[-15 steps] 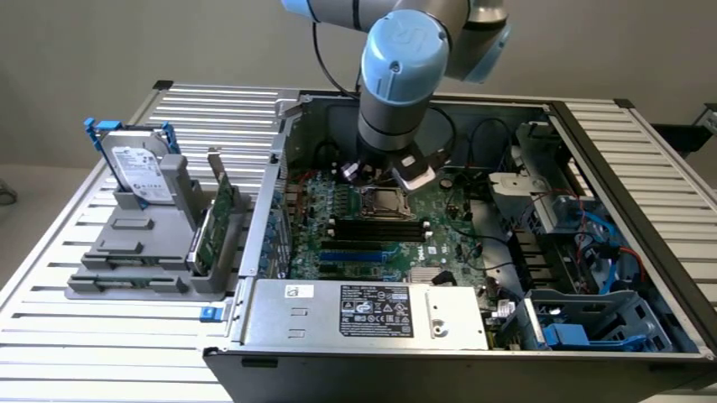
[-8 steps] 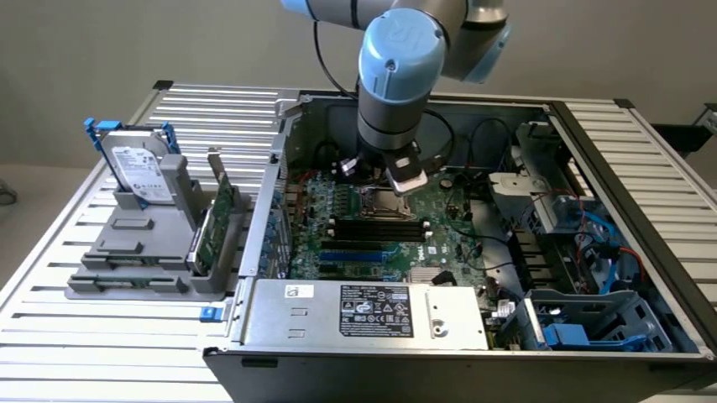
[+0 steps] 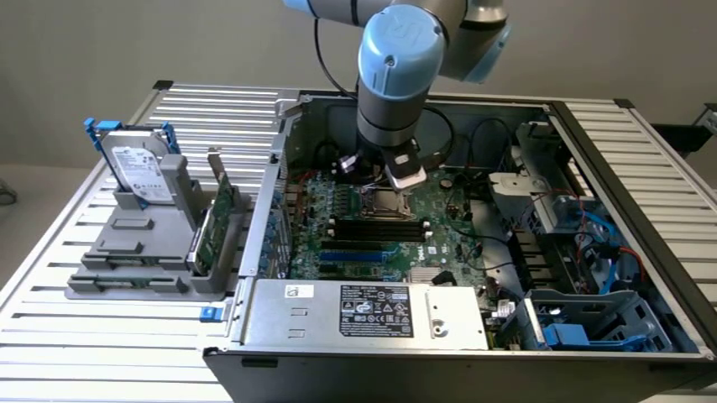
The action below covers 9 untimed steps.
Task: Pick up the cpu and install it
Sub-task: 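Install the first cpu locking lever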
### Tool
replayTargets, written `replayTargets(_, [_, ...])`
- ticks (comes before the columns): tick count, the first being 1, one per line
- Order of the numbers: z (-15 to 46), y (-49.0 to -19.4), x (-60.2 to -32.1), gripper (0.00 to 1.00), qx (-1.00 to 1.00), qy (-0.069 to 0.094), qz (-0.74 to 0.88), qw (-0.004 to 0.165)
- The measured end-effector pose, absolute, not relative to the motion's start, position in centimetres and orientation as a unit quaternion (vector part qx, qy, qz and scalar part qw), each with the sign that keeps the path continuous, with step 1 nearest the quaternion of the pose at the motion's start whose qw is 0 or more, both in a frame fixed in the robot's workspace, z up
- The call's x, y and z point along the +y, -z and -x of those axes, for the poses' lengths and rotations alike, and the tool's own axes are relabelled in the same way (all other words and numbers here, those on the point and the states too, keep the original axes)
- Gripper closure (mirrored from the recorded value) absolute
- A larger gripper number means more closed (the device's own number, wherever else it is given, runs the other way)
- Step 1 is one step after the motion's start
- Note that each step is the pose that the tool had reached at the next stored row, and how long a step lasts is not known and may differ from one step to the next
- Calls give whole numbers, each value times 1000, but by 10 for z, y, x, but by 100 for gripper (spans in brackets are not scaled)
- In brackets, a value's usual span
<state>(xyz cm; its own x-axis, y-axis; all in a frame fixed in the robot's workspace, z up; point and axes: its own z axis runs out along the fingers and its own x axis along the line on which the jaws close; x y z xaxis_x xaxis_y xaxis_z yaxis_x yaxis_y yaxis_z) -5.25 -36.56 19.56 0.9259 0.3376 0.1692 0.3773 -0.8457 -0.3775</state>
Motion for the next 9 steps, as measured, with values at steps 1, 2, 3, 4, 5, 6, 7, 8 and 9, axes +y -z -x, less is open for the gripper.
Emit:
replayTargets(1, [53,-196,-366,89,-186,48,960,206])
replayTargets(2, [53,-196,-366,89,-186,47,960,205])
replayTargets(3, [53,-197,-366,89,-185,46,960,205])
replayTargets(4, [53,-197,-366,89,-185,45,960,204])
replayTargets(5, [53,-197,-366,89,-185,44,960,203])
replayTargets(6, [53,-198,-366,89,-185,43,961,202])
replayTargets(7, [53,-198,-366,89,-185,42,961,202])
replayTargets(8, [53,-198,-366,89,-184,41,961,200])
replayTargets(9, [53,-198,-366,89,-184,40,962,199])
